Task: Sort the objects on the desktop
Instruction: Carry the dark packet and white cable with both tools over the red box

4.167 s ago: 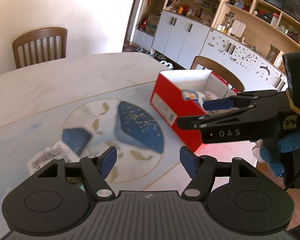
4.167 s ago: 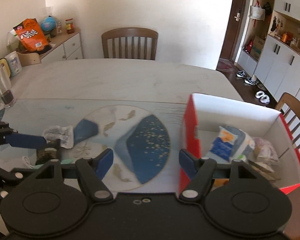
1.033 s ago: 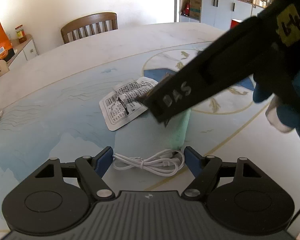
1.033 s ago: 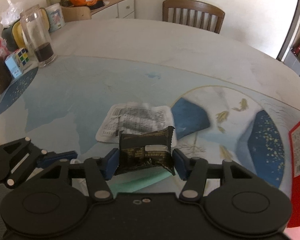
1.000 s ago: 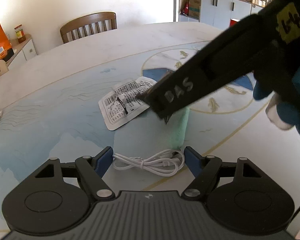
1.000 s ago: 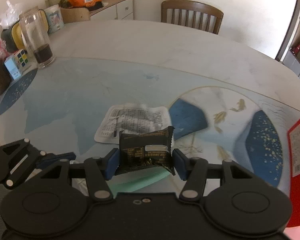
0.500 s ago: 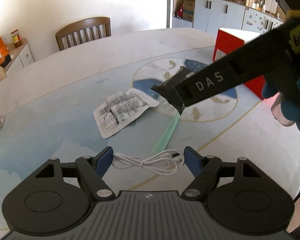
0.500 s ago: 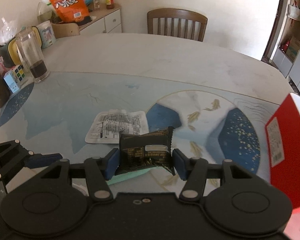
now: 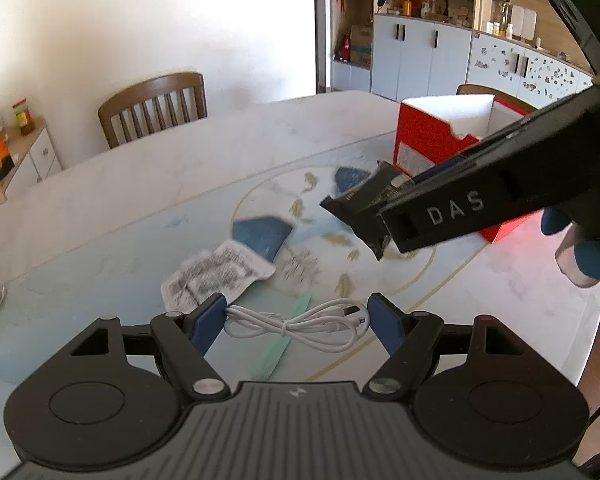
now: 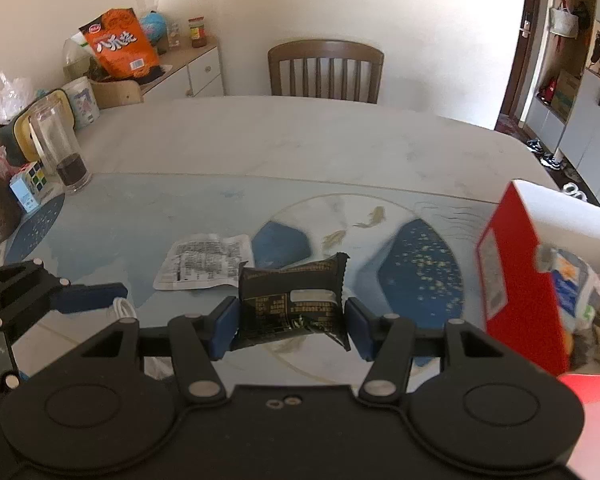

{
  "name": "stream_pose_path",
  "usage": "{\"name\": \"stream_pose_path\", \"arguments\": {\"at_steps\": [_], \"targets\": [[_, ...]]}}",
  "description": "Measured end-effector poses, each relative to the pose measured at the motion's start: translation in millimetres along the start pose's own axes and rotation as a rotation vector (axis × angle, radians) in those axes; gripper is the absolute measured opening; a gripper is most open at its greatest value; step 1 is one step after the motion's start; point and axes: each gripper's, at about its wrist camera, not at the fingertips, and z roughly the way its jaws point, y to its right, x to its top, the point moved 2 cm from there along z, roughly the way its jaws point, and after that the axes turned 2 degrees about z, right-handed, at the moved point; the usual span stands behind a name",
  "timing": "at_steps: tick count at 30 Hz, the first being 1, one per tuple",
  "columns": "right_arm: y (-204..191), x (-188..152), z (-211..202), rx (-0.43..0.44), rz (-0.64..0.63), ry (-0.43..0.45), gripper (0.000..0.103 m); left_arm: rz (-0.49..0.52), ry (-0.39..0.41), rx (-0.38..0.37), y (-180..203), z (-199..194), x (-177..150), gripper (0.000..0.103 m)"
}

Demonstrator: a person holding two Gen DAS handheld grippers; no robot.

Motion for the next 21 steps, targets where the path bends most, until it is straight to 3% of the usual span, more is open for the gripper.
{"name": "stream_pose_path", "arguments": {"at_steps": [21], "targets": [[94,5,-45,-0.026,0.042,0.086,0.057,0.037,0.094,0.012,74,19,76,0.077]]}}
